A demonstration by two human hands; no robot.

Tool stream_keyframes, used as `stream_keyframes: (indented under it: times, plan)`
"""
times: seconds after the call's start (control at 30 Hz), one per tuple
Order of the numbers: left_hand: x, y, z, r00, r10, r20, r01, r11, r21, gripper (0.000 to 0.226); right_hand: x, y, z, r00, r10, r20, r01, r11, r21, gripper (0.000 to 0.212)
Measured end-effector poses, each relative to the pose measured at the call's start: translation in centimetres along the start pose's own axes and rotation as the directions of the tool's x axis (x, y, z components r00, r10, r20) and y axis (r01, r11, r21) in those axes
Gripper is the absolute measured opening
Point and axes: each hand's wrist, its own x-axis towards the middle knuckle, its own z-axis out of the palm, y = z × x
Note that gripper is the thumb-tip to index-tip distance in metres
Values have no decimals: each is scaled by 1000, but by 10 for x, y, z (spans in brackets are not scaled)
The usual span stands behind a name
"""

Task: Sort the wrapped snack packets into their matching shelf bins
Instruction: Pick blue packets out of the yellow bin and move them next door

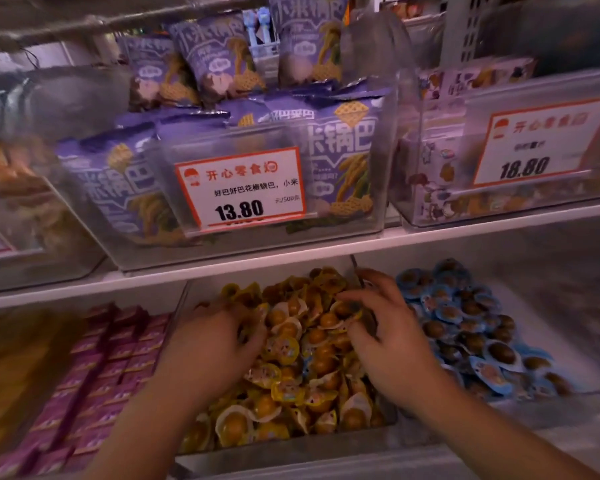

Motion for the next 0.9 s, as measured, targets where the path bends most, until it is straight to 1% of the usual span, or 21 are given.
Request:
stream_keyframes:
  times: [0.03, 0.07, 0.1, 0.13, 0.17, 0.2, 0.27, 0.33, 0.43, 0.53, 0.6, 0.67, 0.73, 0.8, 0.9]
  plan:
    - [7, 3, 2, 998, -4, -69, -1, 997, -71, 30, 0, 1, 0, 1000, 3, 1, -3, 1000, -4, 29]
    - [15, 5, 5, 994, -18, -108, -1, 985, -175, 27, 0, 1, 0, 1000, 4, 2, -4, 1000, -6, 29]
    - [23, 7, 9, 994, -37, -104, 6, 959, -285, 31, 0, 2, 1, 1000, 1, 3, -1, 1000, -3, 28]
    - [30, 9, 14, 997, -44, -62, 17, 928, -373, 42, 0, 2, 1, 1000, -2, 4, 2, 1000, 3, 27]
    - [37, 12, 20, 1000, -26, -5, 22, 910, -415, 54, -1, 2, 1, 1000, -4, 8, 4, 1000, 10, 26]
    - [42, 15, 26, 999, 0, 53, 22, 916, -400, 63, -1, 2, 1, 1000, -6, 15, 6, 1000, 16, 26]
    - [49, 20, 39, 988, 39, 152, 10, 951, -308, 71, -1, 2, 0, 1000, -14, 25, 13, 1000, 26, 31]
    - [53, 20, 43, 979, 49, 200, 7, 963, -271, 77, -1, 2, -1, 999, -18, 31, 17, 999, 34, 35]
    - [55, 13, 37, 970, 14, 242, 50, 966, -255, 86, 0, 2, -1, 999, -3, 48, 2, 1000, 25, 36]
    - [51, 4, 24, 937, -65, 344, 134, 975, -179, 100, -1, 2, -1, 999, 5, 48, -8, 999, 44, 34]
    - [50, 1, 21, 926, -70, 371, 162, 961, -224, 96, -1, 2, 0, 999, 8, 47, -11, 999, 53, 33]
    - [49, 5, 23, 920, -43, 390, 177, 933, -314, 83, -1, 2, 0, 999, 8, 43, -9, 999, 45, 32]
    - [48, 10, 25, 919, -17, 394, 175, 913, -368, 73, -2, 2, 0, 999, 6, 40, -7, 1000, 30, 31]
    - [47, 13, 28, 936, -14, 352, 167, 897, -409, 60, -2, 1, 0, 999, 2, 36, -3, 1000, 28, 30]
    - [46, 18, 22, 976, -1, 217, 128, 811, -571, 33, -2, -1, -1, 1000, -2, 28, 1, 999, 54, 28]
